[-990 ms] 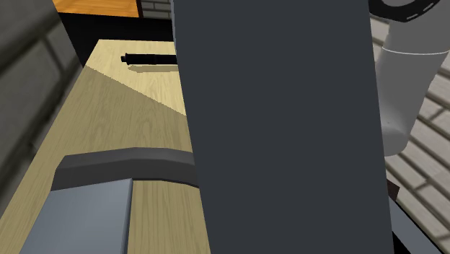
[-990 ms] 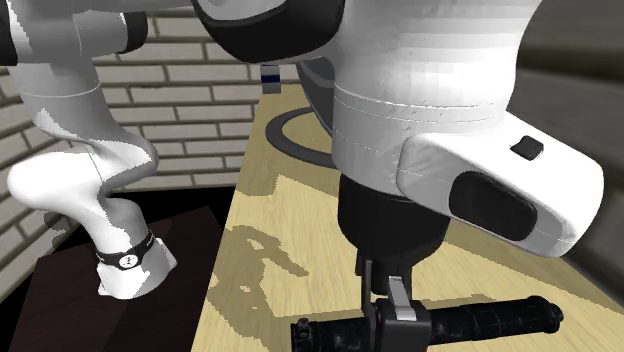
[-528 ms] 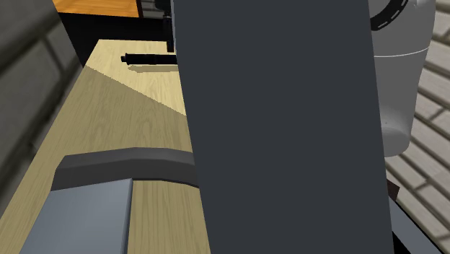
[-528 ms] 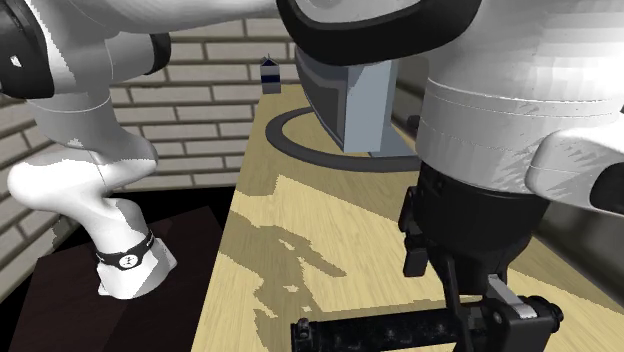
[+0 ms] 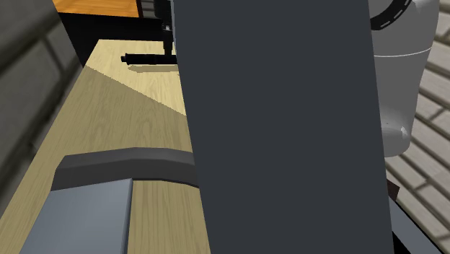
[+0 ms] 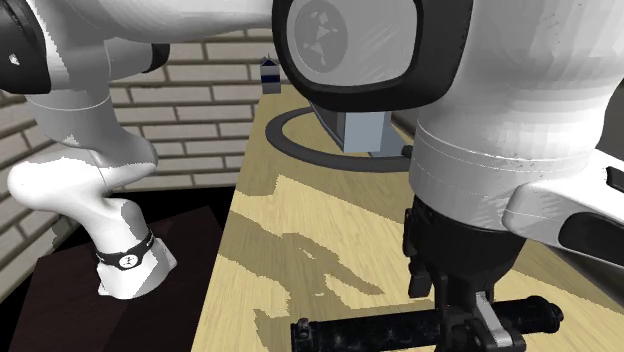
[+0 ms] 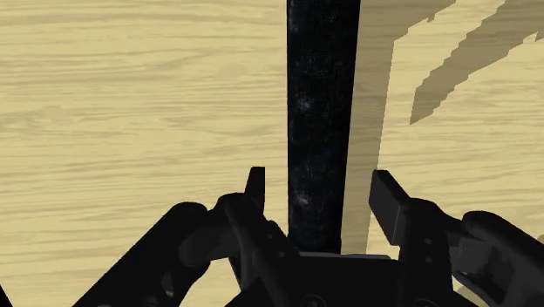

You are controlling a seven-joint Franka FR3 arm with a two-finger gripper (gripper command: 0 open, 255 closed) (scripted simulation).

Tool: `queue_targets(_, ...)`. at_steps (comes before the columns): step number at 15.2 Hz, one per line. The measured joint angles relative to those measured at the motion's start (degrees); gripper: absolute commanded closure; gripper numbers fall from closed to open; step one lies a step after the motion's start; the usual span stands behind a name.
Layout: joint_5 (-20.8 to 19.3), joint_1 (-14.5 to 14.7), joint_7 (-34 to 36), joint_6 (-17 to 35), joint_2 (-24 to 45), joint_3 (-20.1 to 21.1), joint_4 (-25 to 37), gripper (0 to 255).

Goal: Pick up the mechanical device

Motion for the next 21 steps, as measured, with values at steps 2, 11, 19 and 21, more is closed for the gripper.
queue_targets(2, -1.5, 0.2, -0.2, 0.0, 0.5, -0.1, 0.6, 255)
queue_targets(11, -2.9, 0.7, -0.2, -0.7, 0.6, -0.8, 1.0, 255)
queue_targets(19, -5.2, 1.4, 0.2, -7.6, 3.2, -1.0, 8.6, 255)
queue_targets(21, -4.8, 1.4, 0.2, -9.8, 3.7, -0.6, 11.0, 255)
